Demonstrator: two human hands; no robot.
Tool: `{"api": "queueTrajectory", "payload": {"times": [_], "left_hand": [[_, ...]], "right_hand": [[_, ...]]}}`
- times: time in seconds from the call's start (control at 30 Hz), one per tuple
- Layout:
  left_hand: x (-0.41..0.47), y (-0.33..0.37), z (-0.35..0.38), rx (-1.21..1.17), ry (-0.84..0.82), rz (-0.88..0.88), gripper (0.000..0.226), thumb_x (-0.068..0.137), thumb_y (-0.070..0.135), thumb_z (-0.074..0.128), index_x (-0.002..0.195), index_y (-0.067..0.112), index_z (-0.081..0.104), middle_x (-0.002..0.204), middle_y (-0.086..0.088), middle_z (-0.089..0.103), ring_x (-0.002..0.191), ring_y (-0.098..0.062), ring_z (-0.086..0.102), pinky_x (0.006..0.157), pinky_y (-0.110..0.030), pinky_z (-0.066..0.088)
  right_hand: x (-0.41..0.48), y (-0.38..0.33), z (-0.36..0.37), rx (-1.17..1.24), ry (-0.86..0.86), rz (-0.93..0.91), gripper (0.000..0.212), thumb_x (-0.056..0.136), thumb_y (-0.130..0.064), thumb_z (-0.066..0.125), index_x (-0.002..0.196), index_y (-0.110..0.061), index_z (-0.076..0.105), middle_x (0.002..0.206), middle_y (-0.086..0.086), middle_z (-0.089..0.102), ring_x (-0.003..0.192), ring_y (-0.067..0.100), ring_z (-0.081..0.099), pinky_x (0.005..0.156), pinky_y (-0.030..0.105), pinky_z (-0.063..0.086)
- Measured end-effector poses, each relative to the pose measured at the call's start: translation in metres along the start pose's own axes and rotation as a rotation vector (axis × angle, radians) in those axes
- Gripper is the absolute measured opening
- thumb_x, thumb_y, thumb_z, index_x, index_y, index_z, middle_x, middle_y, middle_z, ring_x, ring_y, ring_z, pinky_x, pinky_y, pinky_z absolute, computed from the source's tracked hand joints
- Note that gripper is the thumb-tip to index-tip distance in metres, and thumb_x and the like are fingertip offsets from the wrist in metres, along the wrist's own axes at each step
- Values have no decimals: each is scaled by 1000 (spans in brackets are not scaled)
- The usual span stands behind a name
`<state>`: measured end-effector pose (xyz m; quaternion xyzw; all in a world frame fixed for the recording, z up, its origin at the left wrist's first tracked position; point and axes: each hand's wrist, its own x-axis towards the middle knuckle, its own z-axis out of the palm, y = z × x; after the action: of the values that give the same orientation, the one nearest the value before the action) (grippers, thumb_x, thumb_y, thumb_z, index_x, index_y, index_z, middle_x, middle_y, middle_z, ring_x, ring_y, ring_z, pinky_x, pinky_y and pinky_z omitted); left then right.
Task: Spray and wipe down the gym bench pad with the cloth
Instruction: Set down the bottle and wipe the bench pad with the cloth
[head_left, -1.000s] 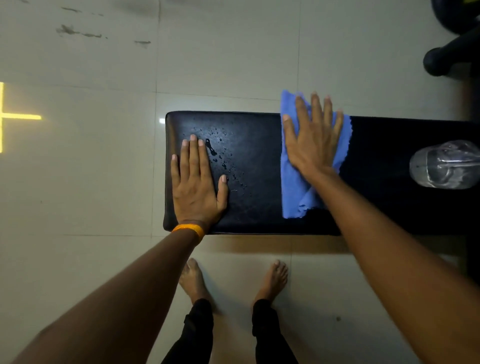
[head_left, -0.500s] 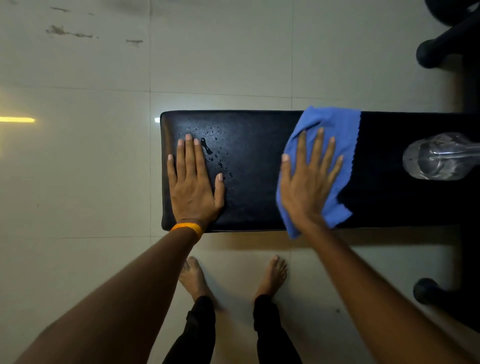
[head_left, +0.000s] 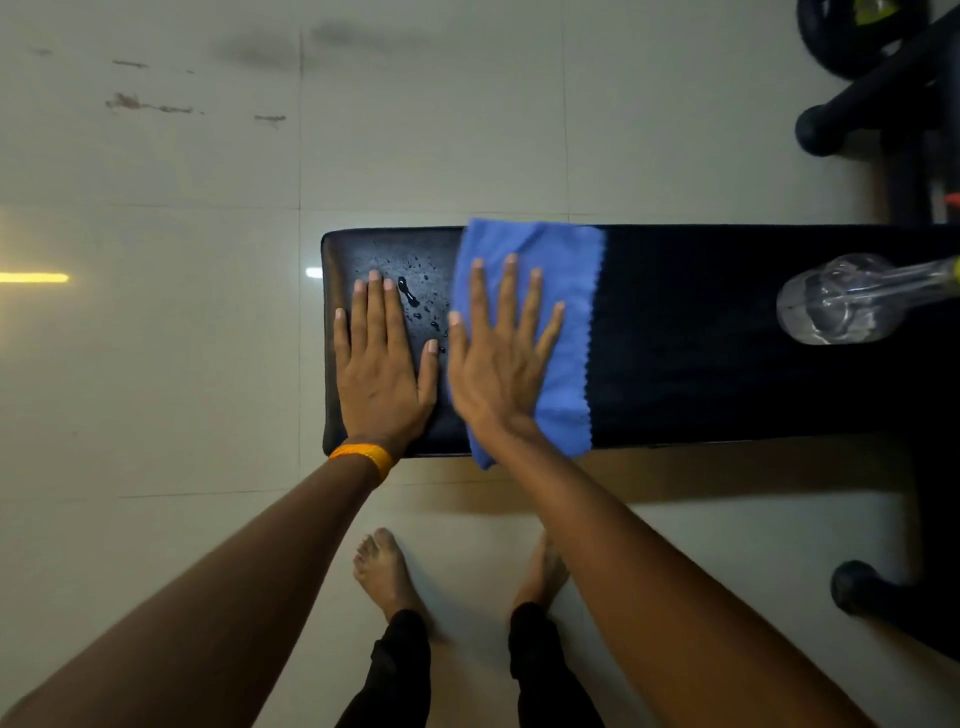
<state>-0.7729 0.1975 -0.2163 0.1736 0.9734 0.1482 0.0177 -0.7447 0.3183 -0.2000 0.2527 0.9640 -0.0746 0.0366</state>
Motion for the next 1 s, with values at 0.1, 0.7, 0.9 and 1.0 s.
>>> {"api": "queueTrajectory", "payload": {"times": [0.1, 0.7, 0.9, 1.0], "left_hand": [[0, -10, -4, -14, -10, 58, 70, 104, 43, 29, 161, 2, 18, 169, -16, 16, 158, -29, 12, 127, -51, 15], [10, 90, -8, -302, -11, 174, 68, 103, 34, 36, 159, -1, 20, 168, -19, 17, 157, -31, 13, 129, -47, 8], [11, 121, 26, -135, -170, 239, 68, 105, 43, 30, 160, 4, 23, 169, -13, 19, 158, -26, 12, 129, -45, 5], [26, 82, 21, -43, -144, 232, 71, 105, 50, 27, 161, 7, 21, 169, -12, 18, 158, -26, 14, 129, -42, 2]], "right_hand": [[10, 22, -1, -14, -44, -322, 59, 106, -50, 21, 162, -31, 14, 171, 1, 10, 158, 26, 5, 124, 58, 11], [42, 142, -24, 53, 57, -125, 54, 106, -33, 26, 158, -18, 31, 167, 9, 24, 156, 28, 17, 126, 52, 15], [44, 153, -14, 141, 146, -159, 52, 105, -29, 30, 156, -18, 36, 165, 7, 29, 155, 24, 20, 127, 47, 15], [44, 153, -13, 199, 169, -158, 53, 104, -29, 33, 155, -19, 38, 165, 5, 31, 155, 23, 21, 127, 45, 13]]}}
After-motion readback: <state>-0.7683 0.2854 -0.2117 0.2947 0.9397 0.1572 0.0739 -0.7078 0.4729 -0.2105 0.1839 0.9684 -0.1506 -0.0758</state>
